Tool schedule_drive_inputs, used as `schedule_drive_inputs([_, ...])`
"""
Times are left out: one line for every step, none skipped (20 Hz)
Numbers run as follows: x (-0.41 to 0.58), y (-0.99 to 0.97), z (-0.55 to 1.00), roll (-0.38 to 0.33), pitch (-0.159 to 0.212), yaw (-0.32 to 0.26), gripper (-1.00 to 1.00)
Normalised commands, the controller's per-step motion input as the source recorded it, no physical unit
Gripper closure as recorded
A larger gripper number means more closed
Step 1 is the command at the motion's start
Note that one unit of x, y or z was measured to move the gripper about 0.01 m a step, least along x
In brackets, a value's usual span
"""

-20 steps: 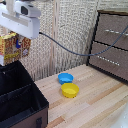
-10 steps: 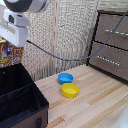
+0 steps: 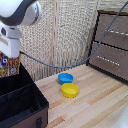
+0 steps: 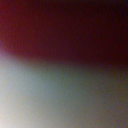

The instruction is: Kindly direct your grabber toward the cereal bar. Delicately grip the cereal bar using your grabber. Transport the clutched cereal bar to the rear part of the organizer. Set the cereal bar down and place it in the rear section of the organizer.

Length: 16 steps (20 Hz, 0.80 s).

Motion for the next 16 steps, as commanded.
schedule_drive_inputs([0.586,0.0,-0.15,0.016,0.049,0.0,1.0])
schedule_drive_inputs([0.494,0.0,-0.1,0.023,0.024,0.0,1.0])
schedule_drive_inputs([0.357,0.0,-0.02,0.014,0.015,0.0,-1.0])
schedule_drive_inputs([0.194,0.0,0.0,0.004,0.015,0.0,-1.0])
schedule_drive_inputs([0.151,0.0,0.01,0.001,0.024,-0.003,-1.0])
schedule_drive_inputs([0.014,0.0,0.03,0.0,0.0,0.0,-1.0])
schedule_drive_inputs([0.0,-0.04,0.09,0.0,0.0,0.0,-1.0])
schedule_drive_inputs([0.017,0.0,0.16,-0.005,0.041,-0.005,-1.0])
schedule_drive_inputs([0.029,0.0,0.22,0.0,0.073,-0.005,-1.0])
schedule_drive_inputs([0.089,0.0,0.28,0.0,0.112,-0.009,-1.0])
schedule_drive_inputs([0.083,0.0,0.38,0.0,0.139,-0.023,-1.0])
schedule_drive_inputs([0.017,0.0,0.45,0.0,0.134,-0.028,-1.0])
schedule_drive_inputs([0.0,0.0,0.51,0.0,0.13,-0.032,-1.0])
schedule_drive_inputs([0.0,0.0,0.54,0.0,0.105,-0.043,-1.0])
schedule_drive_inputs([0.0,0.0,0.52,0.0,0.093,-0.043,-1.0])
schedule_drive_inputs([0.0,0.0,0.52,0.0,0.091,-0.049,-1.0])
